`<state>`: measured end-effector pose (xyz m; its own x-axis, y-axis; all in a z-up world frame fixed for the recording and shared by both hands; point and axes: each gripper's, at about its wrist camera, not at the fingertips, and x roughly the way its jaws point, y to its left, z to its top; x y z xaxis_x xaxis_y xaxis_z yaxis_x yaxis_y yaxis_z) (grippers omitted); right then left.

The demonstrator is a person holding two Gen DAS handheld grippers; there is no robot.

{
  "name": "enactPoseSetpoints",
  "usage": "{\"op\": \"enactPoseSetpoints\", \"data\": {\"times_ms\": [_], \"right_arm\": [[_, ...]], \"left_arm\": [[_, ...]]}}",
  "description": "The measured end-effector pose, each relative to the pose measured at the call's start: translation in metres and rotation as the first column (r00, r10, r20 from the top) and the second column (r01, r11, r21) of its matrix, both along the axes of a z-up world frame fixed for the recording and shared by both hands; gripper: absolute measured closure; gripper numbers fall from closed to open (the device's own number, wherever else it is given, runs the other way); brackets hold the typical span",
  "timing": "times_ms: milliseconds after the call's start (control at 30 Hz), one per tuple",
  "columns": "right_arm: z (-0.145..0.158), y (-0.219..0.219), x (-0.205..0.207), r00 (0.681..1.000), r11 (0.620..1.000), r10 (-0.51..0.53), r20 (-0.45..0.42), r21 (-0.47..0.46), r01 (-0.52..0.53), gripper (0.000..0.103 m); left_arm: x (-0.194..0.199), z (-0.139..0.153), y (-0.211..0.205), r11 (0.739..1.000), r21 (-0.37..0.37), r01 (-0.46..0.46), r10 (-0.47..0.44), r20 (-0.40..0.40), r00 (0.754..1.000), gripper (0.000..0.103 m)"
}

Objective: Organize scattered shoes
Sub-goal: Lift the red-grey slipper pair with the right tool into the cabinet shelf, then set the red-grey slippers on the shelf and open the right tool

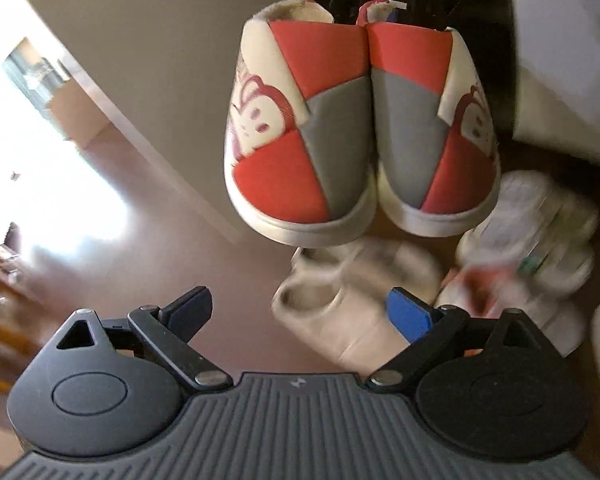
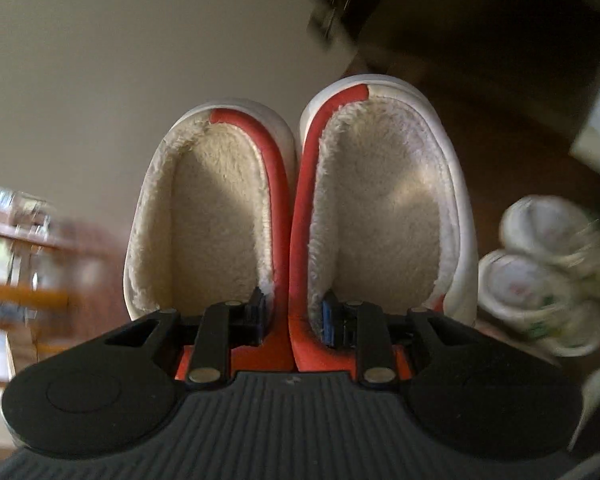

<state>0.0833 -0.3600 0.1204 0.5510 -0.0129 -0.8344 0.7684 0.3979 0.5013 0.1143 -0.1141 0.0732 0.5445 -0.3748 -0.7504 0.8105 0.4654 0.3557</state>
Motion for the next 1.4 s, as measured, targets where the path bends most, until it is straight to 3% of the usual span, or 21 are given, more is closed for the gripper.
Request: {"op": "enactPoseSetpoints", "data": {"times_ms": [100,200,267,367,500,567,667,800,1033,1300,1400], "right_arm": [[0.077,-0.025,-0.012,0.997,0.997,-0.078,-0.002,-0.011,0.078,0.080],[0.130,-0.042,-0.020,0.989,0.988,-0.151,0.009,-0.030,0.151,0.080],[0.172,-0.057,-0.024,0.974,0.973,-0.224,0.018,-0.051,0.225,0.080],[0.199,-0.077,-0.025,0.949,0.946,-0.313,0.033,-0.081,0.315,0.080],[0.203,-0.099,-0.029,0.912,0.903,-0.410,0.022,-0.130,0.409,0.080],[0.204,-0.108,-0.028,0.872,0.854,-0.489,-0.004,-0.205,0.478,0.080],[0.201,-0.113,-0.019,0.837,0.806,-0.547,-0.020,-0.285,0.520,0.080],[0.185,-0.118,-0.003,0.810,0.766,-0.584,-0.045,-0.359,0.533,0.080],[0.175,-0.111,0.013,0.826,0.756,-0.559,-0.073,-0.454,0.472,0.078],[0.172,-0.099,0.008,0.830,0.758,-0.552,-0.082,-0.464,0.459,0.076],[0.169,-0.088,0.003,0.841,0.727,-0.538,-0.058,-0.537,0.428,0.072]], "left_arm": [[0.006,0.065,-0.031,0.999,-0.020,0.035,-0.035,-0.027,0.999,0.007],[0.018,0.120,-0.058,0.997,-0.046,0.060,-0.063,-0.059,0.996,0.007],[0.028,0.138,-0.068,0.995,-0.067,0.071,-0.076,-0.088,0.993,0.007],[0.046,0.151,-0.085,0.984,-0.118,0.132,-0.146,-0.121,0.982,0.007],[0.072,0.133,-0.114,0.950,-0.140,0.279,-0.293,-0.091,0.952,0.007],[0.087,0.124,-0.126,0.922,-0.175,0.346,-0.366,-0.098,0.925,0.007],[0.114,0.112,-0.152,0.852,-0.248,0.462,-0.499,-0.117,0.858,0.007],[0.113,0.104,-0.184,0.810,-0.324,0.489,-0.558,-0.170,0.812,0.007],[0.118,0.083,-0.218,0.777,-0.413,0.476,-0.608,-0.293,0.738,0.007],[0.108,0.091,-0.230,0.741,-0.404,0.536,-0.657,-0.269,0.705,0.007],[0.109,0.099,-0.227,0.724,-0.369,0.583,-0.682,-0.258,0.684,0.008]]}}
